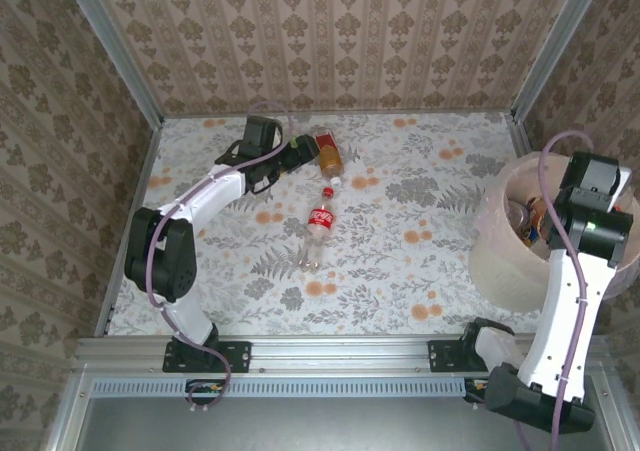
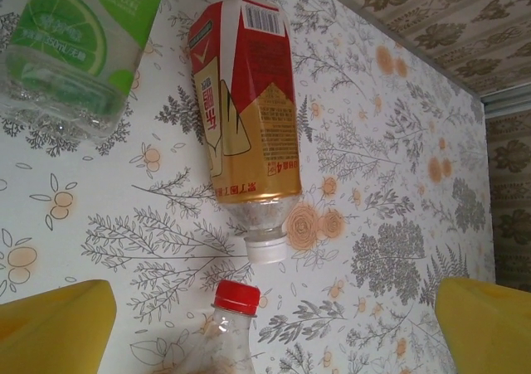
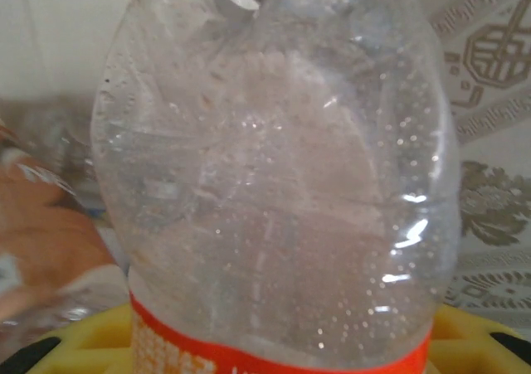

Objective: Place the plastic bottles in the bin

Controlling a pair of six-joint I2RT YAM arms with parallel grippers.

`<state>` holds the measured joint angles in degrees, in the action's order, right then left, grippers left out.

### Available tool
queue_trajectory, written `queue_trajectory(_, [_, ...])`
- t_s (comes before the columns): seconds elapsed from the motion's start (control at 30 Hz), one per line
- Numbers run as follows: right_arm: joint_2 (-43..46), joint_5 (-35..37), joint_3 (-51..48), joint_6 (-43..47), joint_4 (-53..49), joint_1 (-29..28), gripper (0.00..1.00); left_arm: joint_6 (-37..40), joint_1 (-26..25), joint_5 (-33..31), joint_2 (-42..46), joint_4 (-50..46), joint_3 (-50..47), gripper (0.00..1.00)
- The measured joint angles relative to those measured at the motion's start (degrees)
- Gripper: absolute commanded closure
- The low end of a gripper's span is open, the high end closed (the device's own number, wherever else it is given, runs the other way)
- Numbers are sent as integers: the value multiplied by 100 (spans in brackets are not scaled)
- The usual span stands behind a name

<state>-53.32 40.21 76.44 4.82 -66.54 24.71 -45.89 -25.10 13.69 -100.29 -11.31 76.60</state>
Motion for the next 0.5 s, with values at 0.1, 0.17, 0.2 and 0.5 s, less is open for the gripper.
queue_trajectory(0.1, [52, 131, -57, 74, 210, 157, 49, 2, 0, 0, -63, -4, 46, 0])
queue_trajectory(0.17, [61, 162, -122, 103, 363, 317, 48, 2, 0, 0, -81, -7, 59, 0])
queue_trajectory(0.2, [57, 162, -170, 103, 424, 398, 47, 2, 0, 2, -90, -7, 66, 0])
queue_trajectory(0.5, [-328, 197, -293, -68, 457, 621, 16, 50, 0, 0, -101, -118, 116, 0])
